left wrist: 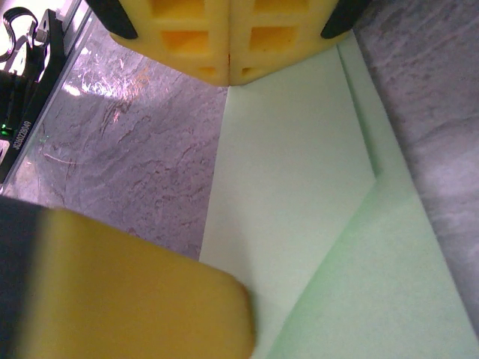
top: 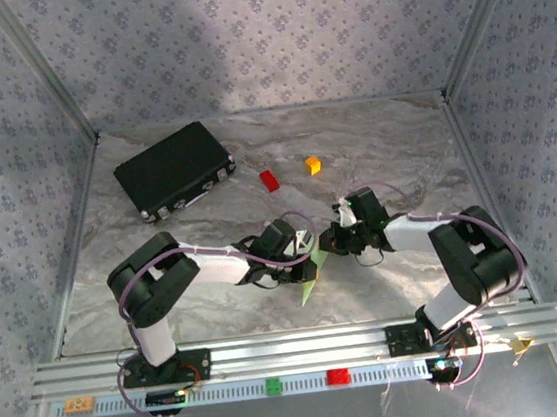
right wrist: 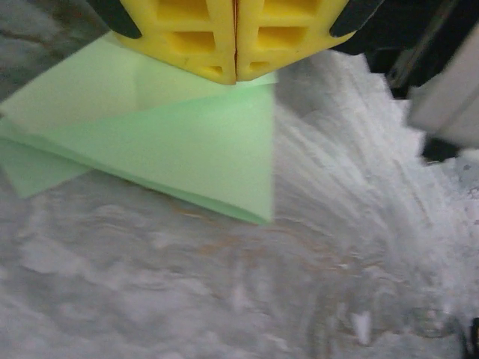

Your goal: Fold a paper plane with a square sheet of paper (pick it up from the middle)

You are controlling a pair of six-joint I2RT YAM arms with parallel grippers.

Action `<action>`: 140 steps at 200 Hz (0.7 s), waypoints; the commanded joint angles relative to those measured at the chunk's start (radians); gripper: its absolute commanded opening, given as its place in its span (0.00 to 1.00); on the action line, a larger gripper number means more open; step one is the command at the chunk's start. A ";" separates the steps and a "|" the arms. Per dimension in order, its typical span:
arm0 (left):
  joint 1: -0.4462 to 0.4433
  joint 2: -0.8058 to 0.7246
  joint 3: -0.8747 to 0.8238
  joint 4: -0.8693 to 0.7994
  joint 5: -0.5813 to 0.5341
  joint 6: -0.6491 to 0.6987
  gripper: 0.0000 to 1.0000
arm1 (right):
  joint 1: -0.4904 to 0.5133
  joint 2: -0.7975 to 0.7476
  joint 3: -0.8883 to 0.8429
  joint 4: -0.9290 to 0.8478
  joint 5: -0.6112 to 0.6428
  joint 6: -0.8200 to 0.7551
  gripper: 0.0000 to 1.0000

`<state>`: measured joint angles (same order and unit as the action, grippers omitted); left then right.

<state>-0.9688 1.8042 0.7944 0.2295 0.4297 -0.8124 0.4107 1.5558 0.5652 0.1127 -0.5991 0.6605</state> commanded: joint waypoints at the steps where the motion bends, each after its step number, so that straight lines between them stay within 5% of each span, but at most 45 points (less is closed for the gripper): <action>1: -0.011 0.029 -0.047 -0.157 -0.016 -0.004 0.00 | -0.050 0.054 0.029 0.027 -0.010 -0.024 0.08; 70: -0.011 0.030 -0.054 -0.160 -0.016 -0.002 0.00 | -0.197 0.132 0.036 0.108 -0.065 -0.006 0.08; 140: -0.010 0.028 -0.051 -0.157 -0.018 -0.001 0.00 | -0.186 -0.049 0.049 -0.029 -0.017 -0.024 0.08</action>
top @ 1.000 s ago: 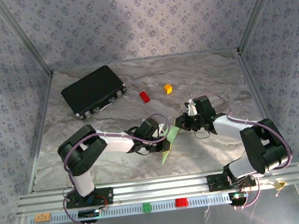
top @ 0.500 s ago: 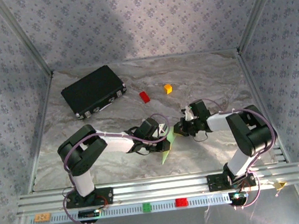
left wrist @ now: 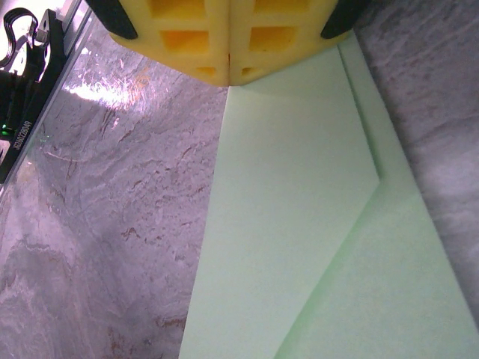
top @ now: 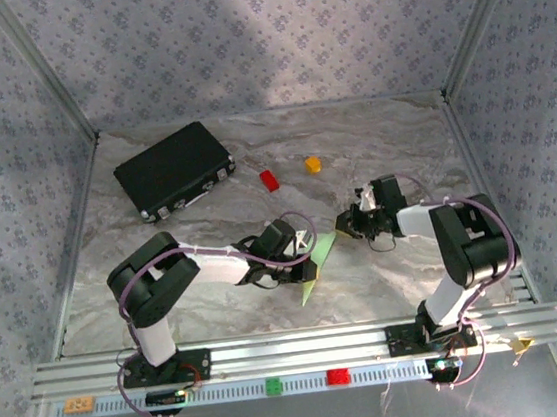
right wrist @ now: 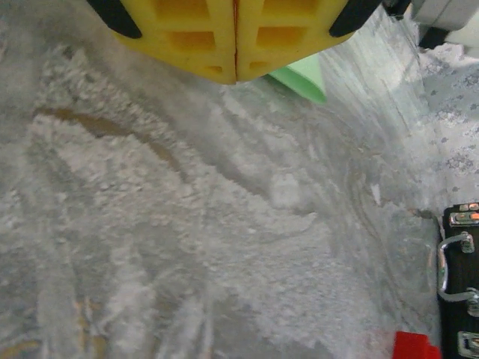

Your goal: Fold a paper plane with a square sheet of paper (pick it up from the middle)

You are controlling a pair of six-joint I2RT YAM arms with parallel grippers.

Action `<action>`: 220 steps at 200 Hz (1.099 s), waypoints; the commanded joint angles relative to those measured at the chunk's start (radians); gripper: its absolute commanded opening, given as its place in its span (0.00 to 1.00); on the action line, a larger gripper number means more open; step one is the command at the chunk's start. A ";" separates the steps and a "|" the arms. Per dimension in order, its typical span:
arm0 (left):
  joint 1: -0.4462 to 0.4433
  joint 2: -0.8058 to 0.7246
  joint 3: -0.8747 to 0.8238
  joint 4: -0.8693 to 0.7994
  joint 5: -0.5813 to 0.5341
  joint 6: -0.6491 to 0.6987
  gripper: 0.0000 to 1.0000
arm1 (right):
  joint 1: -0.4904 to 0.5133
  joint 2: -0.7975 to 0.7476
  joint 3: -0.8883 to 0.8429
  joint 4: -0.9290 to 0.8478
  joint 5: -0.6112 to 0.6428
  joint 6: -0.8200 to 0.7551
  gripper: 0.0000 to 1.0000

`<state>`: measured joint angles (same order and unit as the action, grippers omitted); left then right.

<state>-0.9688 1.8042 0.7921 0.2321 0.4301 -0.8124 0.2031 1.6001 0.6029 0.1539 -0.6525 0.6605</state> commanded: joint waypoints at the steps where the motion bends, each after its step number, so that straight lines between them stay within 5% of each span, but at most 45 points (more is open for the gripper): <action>1: -0.010 0.028 -0.049 -0.160 -0.019 -0.001 0.00 | 0.023 -0.096 0.011 -0.071 0.038 -0.024 0.08; 94: -0.010 0.027 -0.045 -0.152 -0.024 -0.005 0.00 | 0.309 -0.194 -0.119 -0.049 0.117 0.059 0.04; 220: -0.010 0.027 -0.039 -0.155 -0.019 -0.006 0.00 | 0.275 -0.125 -0.183 -0.012 0.126 0.057 0.03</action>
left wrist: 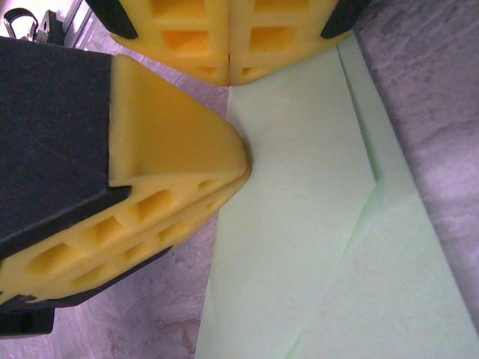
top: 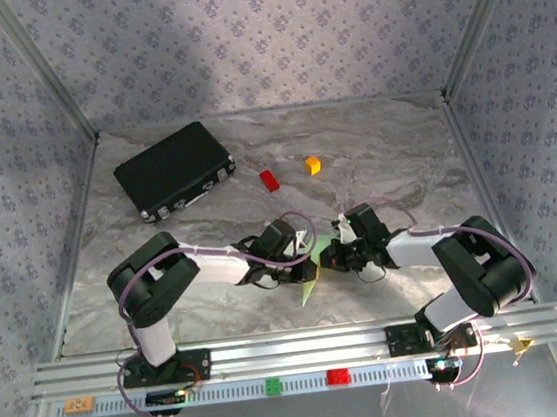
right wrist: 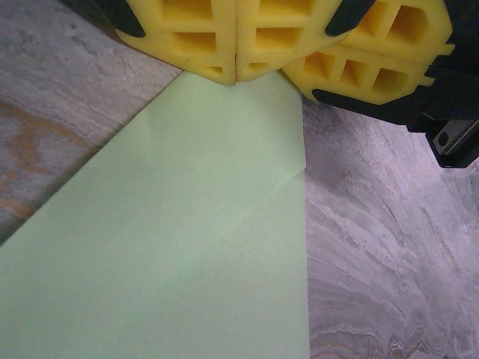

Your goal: Fold a paper plane with a square sheet of paper (pick it up from the middle)

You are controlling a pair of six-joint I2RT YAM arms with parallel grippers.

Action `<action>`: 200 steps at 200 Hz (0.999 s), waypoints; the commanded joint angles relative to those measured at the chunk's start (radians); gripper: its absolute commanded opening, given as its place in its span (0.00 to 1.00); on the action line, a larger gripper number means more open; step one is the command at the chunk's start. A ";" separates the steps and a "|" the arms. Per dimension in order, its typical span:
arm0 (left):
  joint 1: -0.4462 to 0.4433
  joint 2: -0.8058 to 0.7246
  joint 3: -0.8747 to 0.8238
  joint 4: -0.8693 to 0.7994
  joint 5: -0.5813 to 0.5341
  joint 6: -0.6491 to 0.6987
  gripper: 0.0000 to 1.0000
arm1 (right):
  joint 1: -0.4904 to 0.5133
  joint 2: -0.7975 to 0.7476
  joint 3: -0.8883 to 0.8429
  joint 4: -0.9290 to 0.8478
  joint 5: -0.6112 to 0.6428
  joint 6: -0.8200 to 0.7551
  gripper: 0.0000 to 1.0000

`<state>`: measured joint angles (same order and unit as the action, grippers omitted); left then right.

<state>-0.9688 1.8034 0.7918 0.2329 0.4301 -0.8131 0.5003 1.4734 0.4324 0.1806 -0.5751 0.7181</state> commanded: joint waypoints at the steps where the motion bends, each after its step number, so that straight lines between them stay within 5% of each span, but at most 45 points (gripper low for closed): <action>1: -0.011 0.028 -0.038 -0.157 -0.019 -0.005 0.00 | -0.022 0.001 -0.012 -0.040 0.049 -0.001 0.03; 102: -0.011 0.024 -0.038 -0.156 -0.017 -0.003 0.00 | -0.011 0.021 0.034 0.001 -0.011 -0.007 0.03; 200: -0.010 0.003 -0.041 -0.175 -0.038 0.005 0.00 | -0.129 -0.010 0.114 -0.071 -0.012 -0.043 0.04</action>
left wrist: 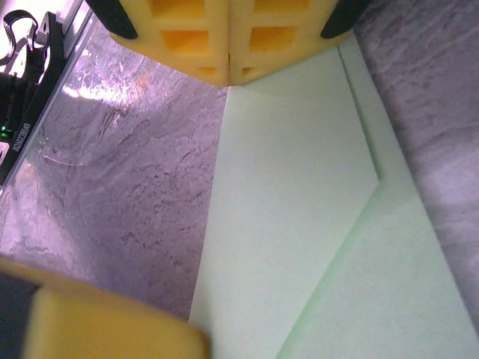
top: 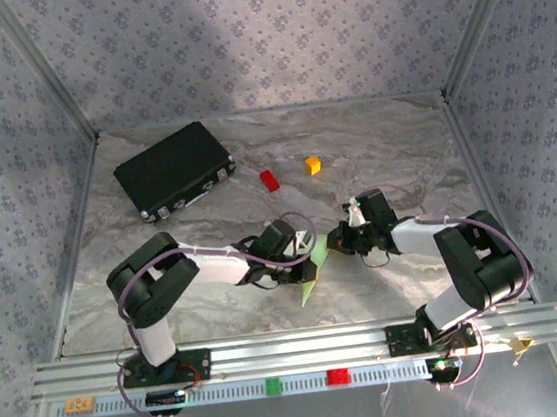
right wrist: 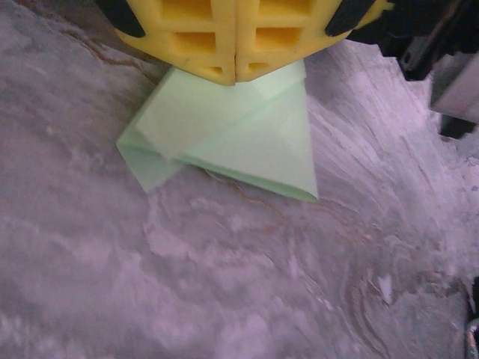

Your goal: Fold a paper plane with a square sheet of paper (pick it up from the middle)

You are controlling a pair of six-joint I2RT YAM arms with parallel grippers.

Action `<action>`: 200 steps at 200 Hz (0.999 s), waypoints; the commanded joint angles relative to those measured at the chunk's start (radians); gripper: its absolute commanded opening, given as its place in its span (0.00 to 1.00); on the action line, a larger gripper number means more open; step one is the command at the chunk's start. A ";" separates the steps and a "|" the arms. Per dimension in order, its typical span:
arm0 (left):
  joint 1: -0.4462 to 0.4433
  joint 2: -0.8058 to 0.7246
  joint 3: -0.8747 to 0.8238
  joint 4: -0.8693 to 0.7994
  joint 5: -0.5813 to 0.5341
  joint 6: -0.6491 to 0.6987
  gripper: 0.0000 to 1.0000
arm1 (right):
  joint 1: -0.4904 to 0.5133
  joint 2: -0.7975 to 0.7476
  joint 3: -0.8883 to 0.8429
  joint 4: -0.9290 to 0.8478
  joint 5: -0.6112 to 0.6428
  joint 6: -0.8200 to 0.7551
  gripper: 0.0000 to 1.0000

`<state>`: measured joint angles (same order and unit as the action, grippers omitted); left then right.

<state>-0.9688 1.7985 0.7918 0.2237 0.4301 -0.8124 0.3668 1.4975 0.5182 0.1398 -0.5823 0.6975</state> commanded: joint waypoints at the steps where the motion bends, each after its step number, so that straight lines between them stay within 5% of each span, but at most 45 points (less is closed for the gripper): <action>1: -0.010 0.008 -0.042 -0.165 -0.038 0.003 0.00 | 0.004 -0.035 0.026 -0.030 -0.005 -0.022 0.04; 65: -0.010 0.017 -0.036 -0.160 -0.030 0.004 0.00 | 0.043 0.022 0.028 0.024 -0.035 -0.023 0.04; 121: -0.010 0.019 -0.032 -0.156 -0.025 0.003 0.00 | -0.025 0.089 -0.011 0.050 -0.004 -0.017 0.04; 200: -0.010 0.017 -0.036 -0.153 -0.025 -0.001 0.00 | -0.042 -0.060 -0.006 0.043 -0.046 -0.015 0.04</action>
<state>-0.9688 1.7916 0.7891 0.2100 0.4301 -0.8124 0.3130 1.4609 0.5129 0.1741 -0.5850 0.6888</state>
